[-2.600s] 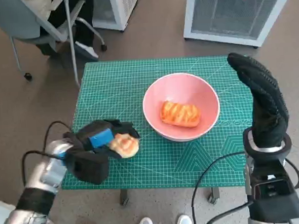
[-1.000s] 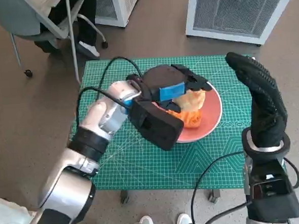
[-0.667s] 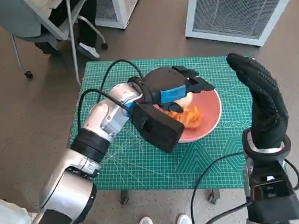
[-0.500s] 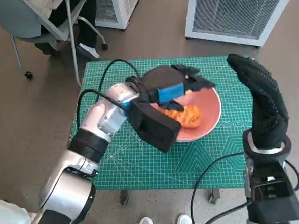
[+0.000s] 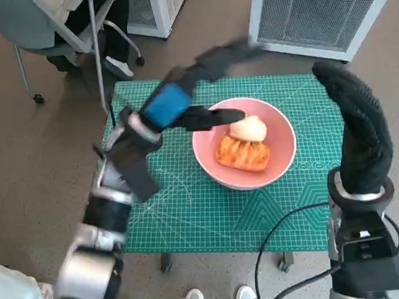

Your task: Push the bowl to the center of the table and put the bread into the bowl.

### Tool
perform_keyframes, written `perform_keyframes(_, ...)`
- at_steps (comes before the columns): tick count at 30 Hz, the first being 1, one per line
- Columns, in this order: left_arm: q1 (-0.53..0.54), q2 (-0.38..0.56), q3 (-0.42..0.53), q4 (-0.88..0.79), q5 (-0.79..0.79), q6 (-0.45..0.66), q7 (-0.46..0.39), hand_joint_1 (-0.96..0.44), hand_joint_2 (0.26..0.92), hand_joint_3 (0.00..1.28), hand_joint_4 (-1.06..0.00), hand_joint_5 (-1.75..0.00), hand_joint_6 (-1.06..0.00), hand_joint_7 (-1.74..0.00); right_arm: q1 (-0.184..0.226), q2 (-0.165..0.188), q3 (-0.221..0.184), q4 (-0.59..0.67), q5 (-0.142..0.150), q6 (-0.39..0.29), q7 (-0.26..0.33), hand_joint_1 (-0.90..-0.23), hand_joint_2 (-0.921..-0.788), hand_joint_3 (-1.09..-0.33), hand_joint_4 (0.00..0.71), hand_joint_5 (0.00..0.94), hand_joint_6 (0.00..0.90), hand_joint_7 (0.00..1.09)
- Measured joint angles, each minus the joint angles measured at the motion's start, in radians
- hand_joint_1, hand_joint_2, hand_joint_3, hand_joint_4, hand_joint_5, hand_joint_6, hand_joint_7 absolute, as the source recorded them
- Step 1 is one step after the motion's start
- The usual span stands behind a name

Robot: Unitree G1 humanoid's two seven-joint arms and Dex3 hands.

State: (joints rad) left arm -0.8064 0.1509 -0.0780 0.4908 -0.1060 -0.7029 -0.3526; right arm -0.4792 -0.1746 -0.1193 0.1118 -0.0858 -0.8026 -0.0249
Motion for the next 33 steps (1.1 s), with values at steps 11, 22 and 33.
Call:
perform_keyframes(11,0.146,-0.07,0.045,-0.204,-0.177,0.079,-0.018,-0.44,0.921,0.4,-0.36,-0.04,-0.01,-0.92,-0.058,0.0,0.003,-0.024,0.02,0.051,-0.001,-0.363,-0.921,-0.518,0.434,0.001,0.075,0.68)
perform_keyframes(22,0.197,-0.087,0.067,-0.303,-0.274,0.215,-0.058,-0.38,0.921,0.42,-0.33,-0.04,0.0,-0.93,-0.093,-0.012,-0.001,-0.022,0.043,0.069,0.002,-0.376,-0.921,-0.52,0.434,0.0,0.088,0.68)
perform_keyframes(33,0.229,-0.111,0.079,-0.333,-0.254,0.226,-0.051,-0.4,0.921,0.42,-0.31,-0.05,0.0,-0.94,-0.097,-0.033,-0.004,-0.024,0.043,0.091,0.011,-0.402,-0.921,-0.527,0.429,0.0,0.094,0.68)
